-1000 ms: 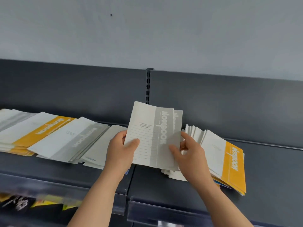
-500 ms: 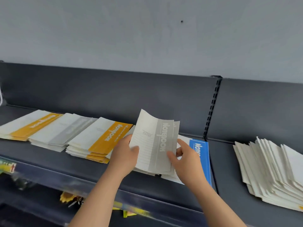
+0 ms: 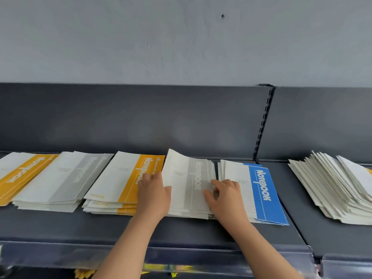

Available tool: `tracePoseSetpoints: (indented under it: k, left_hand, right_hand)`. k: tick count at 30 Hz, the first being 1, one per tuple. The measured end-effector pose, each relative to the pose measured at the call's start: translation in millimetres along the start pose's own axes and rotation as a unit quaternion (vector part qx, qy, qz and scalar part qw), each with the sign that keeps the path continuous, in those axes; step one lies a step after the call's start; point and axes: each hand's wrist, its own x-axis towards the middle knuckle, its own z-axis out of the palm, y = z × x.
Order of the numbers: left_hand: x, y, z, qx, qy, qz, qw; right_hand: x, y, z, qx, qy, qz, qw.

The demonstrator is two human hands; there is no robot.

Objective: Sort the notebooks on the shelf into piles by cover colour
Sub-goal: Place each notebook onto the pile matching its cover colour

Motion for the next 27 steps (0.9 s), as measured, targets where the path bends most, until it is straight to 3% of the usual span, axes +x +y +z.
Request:
tracePoseSetpoints:
  k: [8, 12, 16, 27]
  left_hand:
    - [-5, 5, -10, -0.001, 0.055, 0.054, 0.997]
    - [-7, 30, -17, -0.092, 0.090, 0.099, 0.987]
    - [-12, 64, -8, -0.156, 0.084, 0.144, 0.974]
    - [-32, 194, 56, -0.196, 0.038, 0.216, 0.956]
  right_hand:
    - [1, -4, -15, 0.001, 0.021, -0.025, 0.999]
    - [2, 8, -44, -0.022, 0.060, -0.028, 0.998]
    - [1, 36, -81, -0.058, 0.093, -0.018, 0.994]
    - [0, 159, -180, -0.110, 0.142, 0.025, 0.983]
